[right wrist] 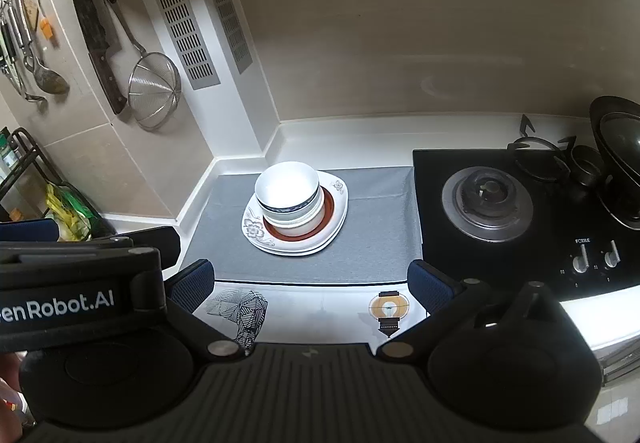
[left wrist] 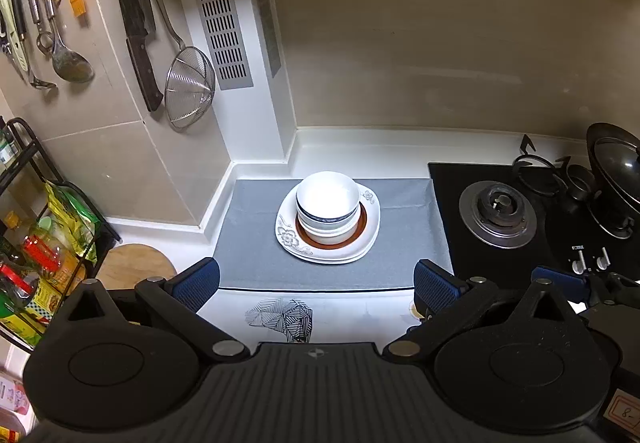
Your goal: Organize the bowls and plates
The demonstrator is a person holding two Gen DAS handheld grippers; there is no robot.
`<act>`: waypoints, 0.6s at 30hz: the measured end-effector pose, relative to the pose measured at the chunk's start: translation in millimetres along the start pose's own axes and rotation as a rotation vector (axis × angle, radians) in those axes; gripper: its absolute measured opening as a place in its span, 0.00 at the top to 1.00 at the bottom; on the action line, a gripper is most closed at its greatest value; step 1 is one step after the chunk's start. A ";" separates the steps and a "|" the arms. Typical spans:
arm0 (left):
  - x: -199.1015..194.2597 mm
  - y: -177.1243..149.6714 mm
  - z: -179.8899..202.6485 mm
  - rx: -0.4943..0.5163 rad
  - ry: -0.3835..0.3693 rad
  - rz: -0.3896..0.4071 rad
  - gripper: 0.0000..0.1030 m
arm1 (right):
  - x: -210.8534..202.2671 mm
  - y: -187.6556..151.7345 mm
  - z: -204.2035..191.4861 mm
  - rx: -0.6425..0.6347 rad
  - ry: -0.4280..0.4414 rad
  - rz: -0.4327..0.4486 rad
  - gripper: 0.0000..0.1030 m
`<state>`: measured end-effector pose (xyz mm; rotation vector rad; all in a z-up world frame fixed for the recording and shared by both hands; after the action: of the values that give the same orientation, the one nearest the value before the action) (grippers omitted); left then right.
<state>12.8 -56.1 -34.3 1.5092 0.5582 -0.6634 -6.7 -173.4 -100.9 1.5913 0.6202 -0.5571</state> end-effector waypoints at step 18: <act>-4.7 -1.8 -3.6 0.006 0.008 -0.003 0.00 | -4.1 -3.2 -5.0 0.012 0.004 0.000 0.00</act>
<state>8.4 -52.1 -32.3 1.5173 0.5645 -0.6621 -11.8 -168.4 -99.9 1.6043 0.6209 -0.5584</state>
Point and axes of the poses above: each gripper's, at about its wrist camera, not at the fingertips, and x roughly the way its jaws point, z to its right, y to its top, the point moved 6 cm from there along x, roughly the way its jaws point, and after that the axes turned 12 degrees about -x, right-handed, at the moved point
